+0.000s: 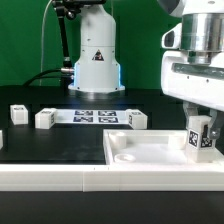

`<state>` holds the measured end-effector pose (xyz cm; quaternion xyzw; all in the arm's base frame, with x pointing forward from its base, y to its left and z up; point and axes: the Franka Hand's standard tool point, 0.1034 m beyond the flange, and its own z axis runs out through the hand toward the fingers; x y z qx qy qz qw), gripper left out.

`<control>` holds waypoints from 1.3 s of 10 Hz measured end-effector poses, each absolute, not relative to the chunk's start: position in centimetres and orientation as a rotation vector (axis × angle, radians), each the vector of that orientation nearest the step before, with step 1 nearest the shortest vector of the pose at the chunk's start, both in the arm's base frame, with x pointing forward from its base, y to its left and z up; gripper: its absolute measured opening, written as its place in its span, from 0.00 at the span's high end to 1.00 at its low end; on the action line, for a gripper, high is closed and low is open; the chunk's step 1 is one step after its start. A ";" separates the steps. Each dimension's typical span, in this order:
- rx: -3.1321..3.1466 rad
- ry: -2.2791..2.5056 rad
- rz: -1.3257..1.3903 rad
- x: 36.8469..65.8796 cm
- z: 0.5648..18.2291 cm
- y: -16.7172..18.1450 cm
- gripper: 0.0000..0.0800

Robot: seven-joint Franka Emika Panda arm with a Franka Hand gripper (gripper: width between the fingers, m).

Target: Assemble one leg

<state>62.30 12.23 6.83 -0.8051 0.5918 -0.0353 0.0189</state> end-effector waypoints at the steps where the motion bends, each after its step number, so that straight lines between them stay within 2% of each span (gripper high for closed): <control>1: -2.546 1.774 -0.113 62.4 6.9 12.1 0.32; 2: -2.590 1.710 -0.117 62.5 6.9 11.8 0.32; 3: -2.646 1.626 -0.118 62.5 6.9 11.8 0.23; 4: -2.732 1.481 -0.124 62.5 6.9 11.9 0.20; 8: -3.005 0.843 -0.148 62.5 6.8 12.3 0.19; 13: -3.129 0.288 -0.158 62.6 7.1 12.5 0.19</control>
Offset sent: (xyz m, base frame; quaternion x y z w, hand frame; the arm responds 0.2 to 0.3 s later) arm -0.0057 0.0105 -0.0006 0.0201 -0.0249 -0.2077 0.9777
